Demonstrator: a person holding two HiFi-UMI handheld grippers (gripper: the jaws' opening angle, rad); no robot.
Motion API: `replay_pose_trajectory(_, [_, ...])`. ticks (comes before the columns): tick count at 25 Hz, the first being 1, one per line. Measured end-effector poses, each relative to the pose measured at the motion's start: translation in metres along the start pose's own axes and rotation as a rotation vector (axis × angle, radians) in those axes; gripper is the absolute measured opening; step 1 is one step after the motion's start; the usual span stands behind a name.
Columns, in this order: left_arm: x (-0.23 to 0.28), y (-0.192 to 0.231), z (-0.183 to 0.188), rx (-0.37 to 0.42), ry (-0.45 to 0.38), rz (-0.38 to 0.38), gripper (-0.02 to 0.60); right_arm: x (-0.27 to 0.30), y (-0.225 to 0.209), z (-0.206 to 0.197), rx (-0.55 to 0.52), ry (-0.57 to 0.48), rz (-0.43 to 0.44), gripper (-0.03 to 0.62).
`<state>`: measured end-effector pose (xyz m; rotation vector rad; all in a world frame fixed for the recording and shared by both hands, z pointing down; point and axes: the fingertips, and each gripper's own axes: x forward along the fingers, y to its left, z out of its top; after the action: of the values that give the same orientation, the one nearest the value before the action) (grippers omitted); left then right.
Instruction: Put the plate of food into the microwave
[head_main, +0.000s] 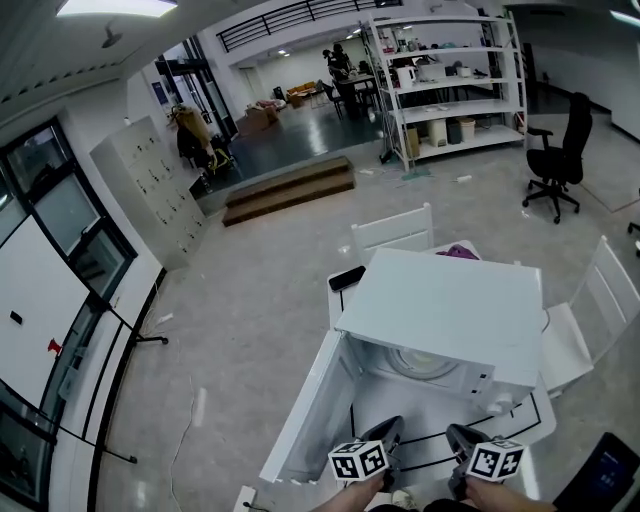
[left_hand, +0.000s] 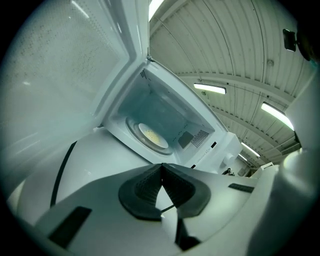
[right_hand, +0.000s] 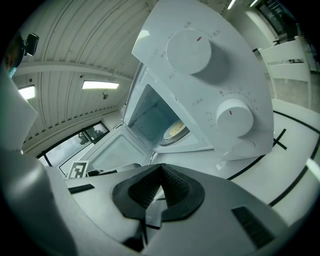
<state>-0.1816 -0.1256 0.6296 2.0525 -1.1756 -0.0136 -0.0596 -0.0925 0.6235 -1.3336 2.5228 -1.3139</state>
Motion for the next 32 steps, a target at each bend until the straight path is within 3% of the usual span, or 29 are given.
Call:
replay_pose_trajectory(14, [-0.021, -0.053, -0.027, 0.007, -0.056, 0.012, 0.006, -0.045, -0.003, 0.005, -0.074, 0.006, 0.053, 0.002])
replay_pose_trajectory(32, [-0.030, -0.071, -0.035, 0.016, -0.074, 0.019, 0.006, -0.050, 0.007, 0.006, -0.115, 0.021, 0.099, 0.000])
